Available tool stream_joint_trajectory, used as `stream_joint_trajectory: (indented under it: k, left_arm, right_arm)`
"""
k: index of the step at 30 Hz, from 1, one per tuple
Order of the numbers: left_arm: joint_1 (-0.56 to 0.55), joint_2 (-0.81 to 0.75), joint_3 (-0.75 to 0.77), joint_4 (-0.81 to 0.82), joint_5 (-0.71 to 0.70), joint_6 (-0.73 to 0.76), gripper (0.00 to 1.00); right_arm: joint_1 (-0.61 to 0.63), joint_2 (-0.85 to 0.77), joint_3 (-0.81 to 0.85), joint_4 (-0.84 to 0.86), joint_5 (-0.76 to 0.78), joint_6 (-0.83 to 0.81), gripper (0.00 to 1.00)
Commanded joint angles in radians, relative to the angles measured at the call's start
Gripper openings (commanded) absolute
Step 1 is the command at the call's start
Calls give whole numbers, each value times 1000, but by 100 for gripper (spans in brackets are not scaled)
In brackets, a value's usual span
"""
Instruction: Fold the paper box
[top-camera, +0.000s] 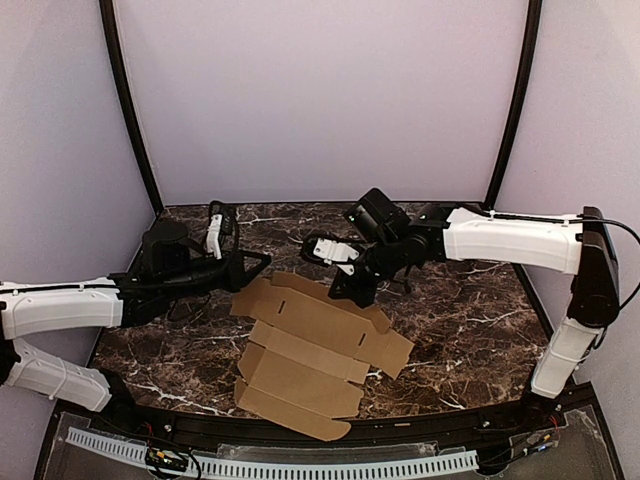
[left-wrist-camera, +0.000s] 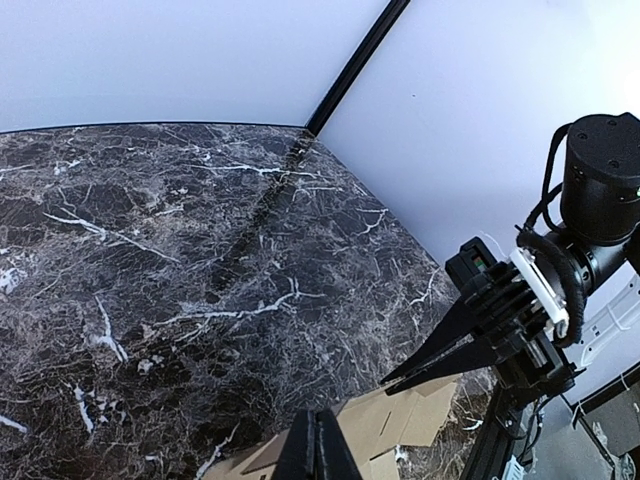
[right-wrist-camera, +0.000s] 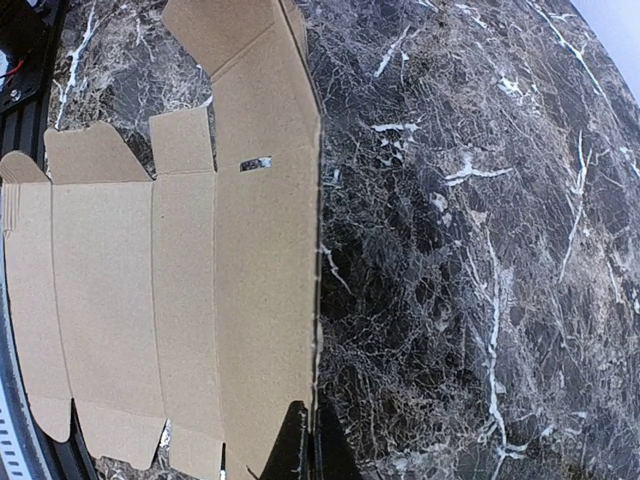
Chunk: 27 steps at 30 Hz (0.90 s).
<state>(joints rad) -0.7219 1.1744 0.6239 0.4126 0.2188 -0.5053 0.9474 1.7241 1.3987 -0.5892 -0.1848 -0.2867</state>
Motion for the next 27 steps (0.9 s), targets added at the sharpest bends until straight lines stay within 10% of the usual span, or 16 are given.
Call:
stream_joint_trajectory:
  k: [1,27]
  left_arm:
    - [1,30,7,-3,8,-4,1]
    - [-12,117,75,-107,90,9,1]
  right_arm:
    - [26,7,3,30,15,-1,0]
    - [34,21,42,100,82,128,0]
